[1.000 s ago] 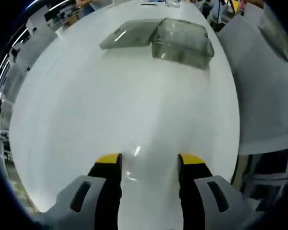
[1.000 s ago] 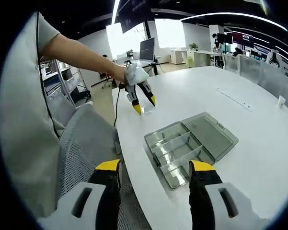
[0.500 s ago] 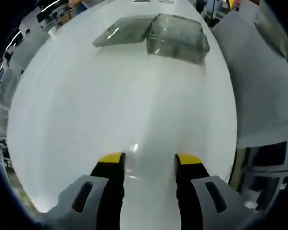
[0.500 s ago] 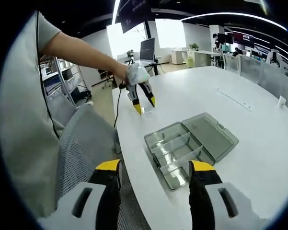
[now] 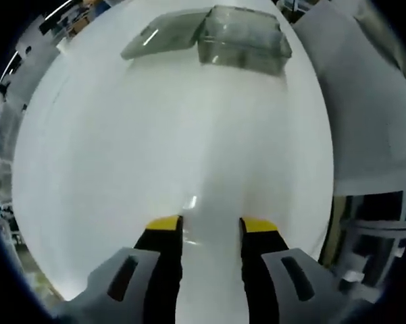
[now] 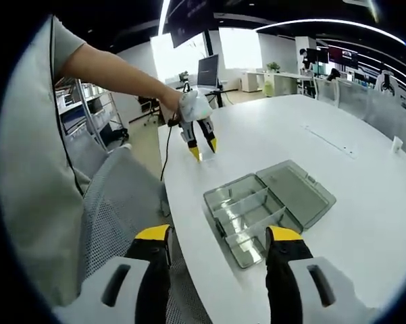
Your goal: Insert the divider into the dual guide fixture by aligning both edges with the guide slots and pushing it downward to the bottom, including one-sided entry, uneven engagement, binding, and posture correction.
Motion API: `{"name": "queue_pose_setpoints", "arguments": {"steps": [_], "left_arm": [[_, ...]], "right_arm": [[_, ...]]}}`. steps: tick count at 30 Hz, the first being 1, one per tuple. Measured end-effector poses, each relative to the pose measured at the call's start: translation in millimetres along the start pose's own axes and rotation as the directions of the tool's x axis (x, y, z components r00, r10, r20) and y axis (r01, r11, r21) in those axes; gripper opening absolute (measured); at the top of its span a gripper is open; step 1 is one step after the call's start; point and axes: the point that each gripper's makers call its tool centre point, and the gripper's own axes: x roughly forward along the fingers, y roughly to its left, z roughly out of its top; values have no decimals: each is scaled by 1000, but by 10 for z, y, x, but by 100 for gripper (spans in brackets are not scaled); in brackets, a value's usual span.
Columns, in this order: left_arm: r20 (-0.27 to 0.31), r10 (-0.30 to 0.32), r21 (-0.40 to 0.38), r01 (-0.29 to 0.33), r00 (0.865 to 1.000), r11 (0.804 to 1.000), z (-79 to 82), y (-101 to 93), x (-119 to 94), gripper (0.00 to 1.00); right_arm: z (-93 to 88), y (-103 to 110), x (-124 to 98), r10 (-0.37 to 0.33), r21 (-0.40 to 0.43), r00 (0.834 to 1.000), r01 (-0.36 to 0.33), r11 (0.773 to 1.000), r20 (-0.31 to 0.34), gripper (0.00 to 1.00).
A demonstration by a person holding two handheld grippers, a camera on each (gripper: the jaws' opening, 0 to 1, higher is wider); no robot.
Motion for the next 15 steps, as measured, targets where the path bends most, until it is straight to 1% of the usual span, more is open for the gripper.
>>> {"name": "queue_pose_setpoints", "arguments": {"steps": [4,9,12,15], "left_arm": [[-21,9,-10,-10,1000,1000,17,-4,9,29],[-66,24,-32,-26,998,999,34,-25,7,28],[-84,35,-32,-38,996,999,52,-44,10,28],[-78,35,-53,-39,996,998,89,-68,20,28]], "right_arm": [[9,2,-7,-2,-1,1000,2,1000,4,52],[4,0,-9,-3,-3,1000,3,1000,6,52],[-2,-2,-10,-3,-2,1000,3,1000,6,52],[-3,-7,-16,-3,-5,1000,3,1000,6,52]]}}
